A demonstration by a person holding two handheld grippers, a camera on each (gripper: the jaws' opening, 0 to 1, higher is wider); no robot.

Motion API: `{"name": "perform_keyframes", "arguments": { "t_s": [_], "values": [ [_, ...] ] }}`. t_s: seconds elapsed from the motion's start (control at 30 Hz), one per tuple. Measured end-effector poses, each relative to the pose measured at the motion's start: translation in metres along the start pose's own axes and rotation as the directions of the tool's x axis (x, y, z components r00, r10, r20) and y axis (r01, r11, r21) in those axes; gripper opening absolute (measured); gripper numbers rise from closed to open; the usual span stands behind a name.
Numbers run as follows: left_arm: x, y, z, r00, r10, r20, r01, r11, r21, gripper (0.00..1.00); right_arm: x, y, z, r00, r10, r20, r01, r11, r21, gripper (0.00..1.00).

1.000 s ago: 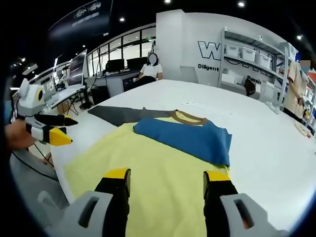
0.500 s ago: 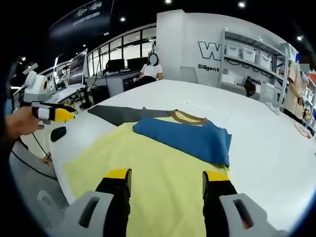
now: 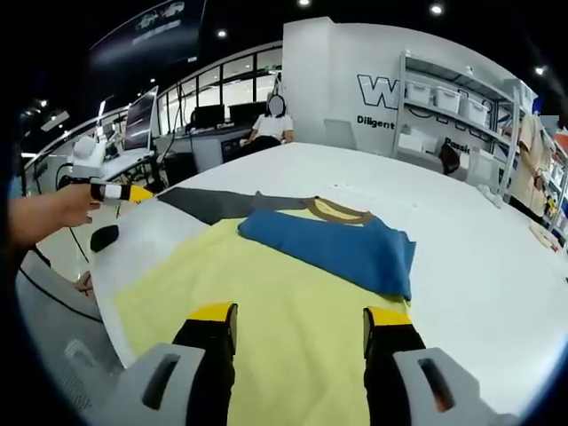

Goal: Fold the garment on the visible template until the final outline fits inside the template.

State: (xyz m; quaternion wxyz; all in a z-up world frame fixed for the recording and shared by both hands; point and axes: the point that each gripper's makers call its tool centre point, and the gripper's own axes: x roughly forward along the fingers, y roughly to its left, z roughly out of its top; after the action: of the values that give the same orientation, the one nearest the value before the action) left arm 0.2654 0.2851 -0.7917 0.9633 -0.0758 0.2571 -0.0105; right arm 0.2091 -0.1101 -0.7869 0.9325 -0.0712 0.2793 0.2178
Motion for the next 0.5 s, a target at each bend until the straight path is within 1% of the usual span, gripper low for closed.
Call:
{"name": "perform_keyframes", "arguments": {
  "t_s": [0.1,0.17,0.2,0.27,0.3,0.33,0.43,0.5],
  "values": [
    [0.009,0.015,0.001,0.999,0.041,0.01,-0.041,0.999,-0.003,0.7,0.0,-0.002,-0.001,1.0,-0.004,-0.003,0.004,1.0,0.002,0.56],
    [0.014,0.023,0.0,0.998,0.06,0.008,-0.06,0.998,-0.03,0.68,0.0,-0.003,-0.002,1.0,-0.007,-0.002,0.007,1.0,0.005,0.56],
    [0.019,0.031,-0.001,0.997,0.078,0.004,-0.077,0.995,-0.057,0.66,-0.001,-0.003,-0.002,1.0,-0.008,-0.003,0.008,1.0,0.005,0.56],
    [0.021,0.036,0.0,0.996,0.09,0.017,-0.088,0.993,-0.079,0.62,-0.001,-0.004,-0.002,1.0,-0.009,-0.004,0.009,1.0,0.002,0.55],
    [0.024,0.042,0.001,0.994,0.106,0.018,-0.104,0.989,-0.102,0.6,0.0,-0.003,-0.002,1.0,-0.01,-0.005,0.01,1.0,0.001,0.55],
    [0.027,0.046,0.004,0.993,0.115,0.035,-0.11,0.986,-0.122,0.59,0.0,-0.003,-0.003,1.0,-0.01,-0.006,0.01,1.0,-0.001,0.55],
    [0.03,0.051,0.007,0.991,0.131,0.04,-0.125,0.985,-0.12,0.56,0.0,-0.003,-0.004,1.0,-0.01,-0.011,0.01,1.0,-0.006,0.55],
    [0.035,0.057,0.008,0.988,0.147,0.04,-0.14,0.981,-0.132,0.54,0.001,-0.004,-0.004,1.0,-0.011,-0.012,0.01,1.0,-0.008,0.54]
  ]
}}
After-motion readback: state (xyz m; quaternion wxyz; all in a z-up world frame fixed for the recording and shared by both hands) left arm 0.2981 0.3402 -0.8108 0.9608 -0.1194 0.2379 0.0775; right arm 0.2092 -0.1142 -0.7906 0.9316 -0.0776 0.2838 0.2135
